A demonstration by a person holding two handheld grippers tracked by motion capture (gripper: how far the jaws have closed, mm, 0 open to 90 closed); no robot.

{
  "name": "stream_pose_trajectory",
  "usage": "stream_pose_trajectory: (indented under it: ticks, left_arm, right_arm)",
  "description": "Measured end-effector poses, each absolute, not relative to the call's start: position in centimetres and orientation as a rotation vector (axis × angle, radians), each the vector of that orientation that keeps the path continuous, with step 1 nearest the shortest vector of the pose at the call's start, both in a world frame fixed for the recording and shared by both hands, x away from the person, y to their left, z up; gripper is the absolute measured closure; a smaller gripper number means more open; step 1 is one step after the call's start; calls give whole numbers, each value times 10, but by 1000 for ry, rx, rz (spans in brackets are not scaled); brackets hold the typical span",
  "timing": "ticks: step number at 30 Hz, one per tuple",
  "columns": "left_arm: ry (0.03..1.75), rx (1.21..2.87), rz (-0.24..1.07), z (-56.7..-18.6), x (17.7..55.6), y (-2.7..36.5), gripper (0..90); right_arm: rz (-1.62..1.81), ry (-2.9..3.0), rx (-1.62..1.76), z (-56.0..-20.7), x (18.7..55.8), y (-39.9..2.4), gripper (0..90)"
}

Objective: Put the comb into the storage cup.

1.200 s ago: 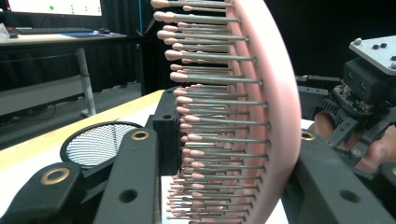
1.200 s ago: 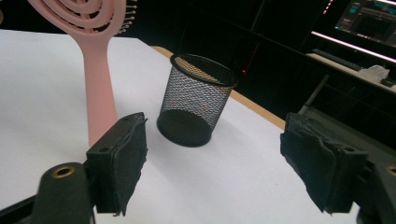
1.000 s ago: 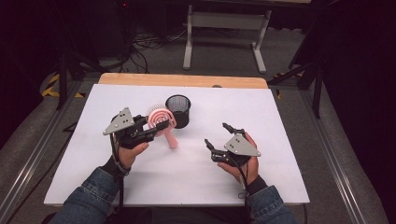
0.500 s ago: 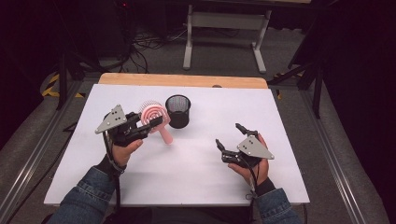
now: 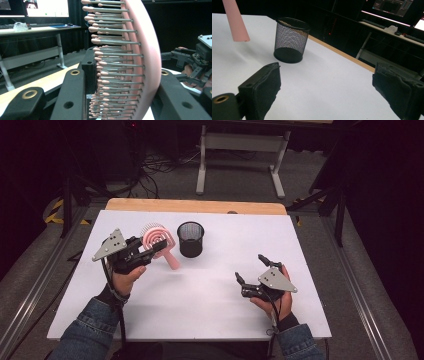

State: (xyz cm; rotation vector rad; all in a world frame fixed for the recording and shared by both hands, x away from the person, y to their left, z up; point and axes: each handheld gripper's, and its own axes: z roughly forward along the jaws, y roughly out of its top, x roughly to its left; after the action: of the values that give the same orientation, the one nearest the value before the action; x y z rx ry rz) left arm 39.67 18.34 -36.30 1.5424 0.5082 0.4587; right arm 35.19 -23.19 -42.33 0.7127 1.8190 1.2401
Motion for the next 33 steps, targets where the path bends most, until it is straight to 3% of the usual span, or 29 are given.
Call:
stream_pose_trajectory:
  ticks: [14, 33]
  left_arm:
    - [502, 1528, 493, -354, 398, 186, 629]
    - [496, 1502, 529, -333, 410, 182, 629]
  right_arm:
    - [1235, 1828, 756, -429, 348, -243, 26]
    - [1201, 1818, 777, -435, 341, -252, 29]
